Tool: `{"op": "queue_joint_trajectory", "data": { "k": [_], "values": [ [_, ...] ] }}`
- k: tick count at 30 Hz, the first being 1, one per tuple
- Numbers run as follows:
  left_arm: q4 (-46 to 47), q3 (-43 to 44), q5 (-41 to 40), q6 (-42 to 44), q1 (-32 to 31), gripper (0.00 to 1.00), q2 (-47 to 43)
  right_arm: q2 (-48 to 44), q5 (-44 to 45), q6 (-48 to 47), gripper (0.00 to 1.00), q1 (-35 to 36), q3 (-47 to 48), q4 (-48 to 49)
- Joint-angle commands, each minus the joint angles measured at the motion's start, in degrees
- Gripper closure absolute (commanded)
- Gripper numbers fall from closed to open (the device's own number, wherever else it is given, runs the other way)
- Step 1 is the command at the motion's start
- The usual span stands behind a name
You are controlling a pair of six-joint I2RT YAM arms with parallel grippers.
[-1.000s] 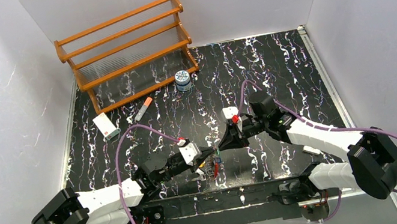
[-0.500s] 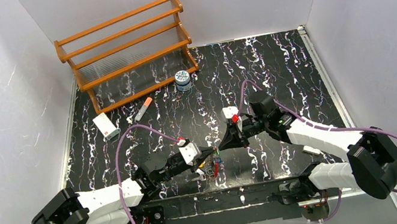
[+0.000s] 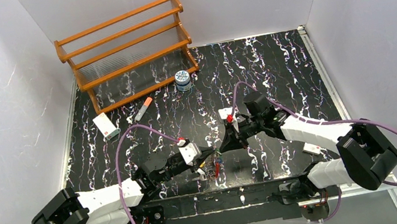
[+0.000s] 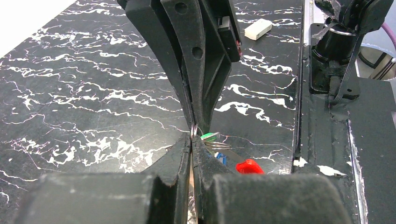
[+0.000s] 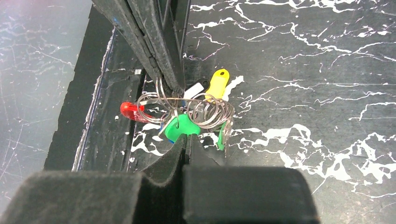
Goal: Put the keys on the keyring
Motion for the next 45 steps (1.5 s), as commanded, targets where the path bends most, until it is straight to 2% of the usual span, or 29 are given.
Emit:
{"op": "queue_joint_trajectory", "data": {
  "k": [1,4,5,6,9,11,15,21,34,45],
  "values": [
    [3.2,0.6,0.6,0.5,0.0,1.00,-1.1,-1.5,-0.1,-0.8,0.94,-0.2,3.0,0.2],
    [3.2,0.5,0.4,0.4,0.0,1.00,-1.2,-4.9,1.3,0.6,0.69,-0.2,1.6,3.8],
    [3.2,0.5,0.5,0.4,-0.1,1.00,-1.2,-6.4,2.0,1.1,0.57,-0.2,0.8,5.4],
    [3.2,0.4,0.5,0.4,0.0,1.00,-1.2,-7.7,2.5,1.6,0.50,-0.2,-0.1,7.1],
    [3.2,0.5,0.5,0.3,0.0,1.00,-1.1,-11.0,3.1,3.1,0.37,-0.2,-2.5,11.3],
    [3.2,0.5,0.5,0.3,0.0,1.00,-1.1,-11.2,2.6,3.4,0.35,-0.2,-2.9,12.0],
    [3.2,0.6,0.5,0.5,0.0,1.00,-1.1,-9.4,0.3,4.2,0.38,-0.2,-1.9,11.9],
    [3.2,0.8,0.7,0.4,0.0,1.00,-0.6,-6.5,-3.4,7.1,0.57,0.1,-1.1,15.4],
    [3.2,0.9,0.8,0.5,0.0,1.00,-0.5,-4.7,-3.9,8.1,0.59,1.0,-2.0,17.0],
    [3.1,0.9,1.1,0.5,0.0,1.00,-0.7,-3.2,-3.6,7.7,0.76,1.3,-1.9,17.3]
  ]
}}
